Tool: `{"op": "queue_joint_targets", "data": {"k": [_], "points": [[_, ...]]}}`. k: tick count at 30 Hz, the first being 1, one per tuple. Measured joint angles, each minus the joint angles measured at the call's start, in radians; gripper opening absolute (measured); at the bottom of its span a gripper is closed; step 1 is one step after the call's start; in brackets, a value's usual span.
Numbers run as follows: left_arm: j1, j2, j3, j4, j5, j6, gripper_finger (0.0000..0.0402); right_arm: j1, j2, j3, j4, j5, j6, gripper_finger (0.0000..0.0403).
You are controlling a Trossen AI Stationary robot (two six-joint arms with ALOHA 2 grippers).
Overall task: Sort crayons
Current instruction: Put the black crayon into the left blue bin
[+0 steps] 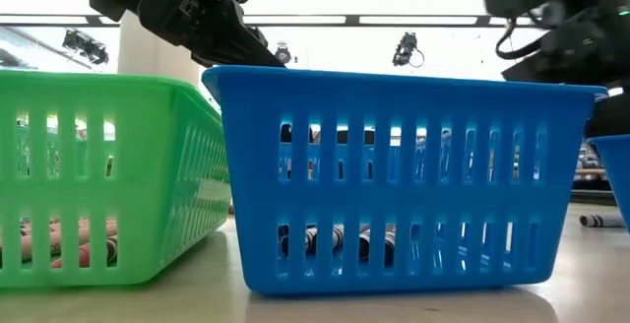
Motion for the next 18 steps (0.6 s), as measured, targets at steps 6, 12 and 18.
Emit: {"op": "queue_joint_targets", "data": {"k": [6, 12, 18], "points": [[0.000, 0.000, 0.000, -0.008, 0.000, 0.000, 0.0194, 0.094, -0.044, -0.020, 0.011, 0.008, 0.121, 0.0120], [0.000, 0.000, 0.000, -0.008, 0.000, 0.000, 0.0194, 0.204, -0.094, -0.020, 0.037, 0.116, 0.229, 0.0120], [0.000, 0.000, 0.000, -0.009, 0.000, 0.000, 0.0194, 0.304, -0.094, -0.022, 0.050, 0.242, 0.371, 0.0135]]}}
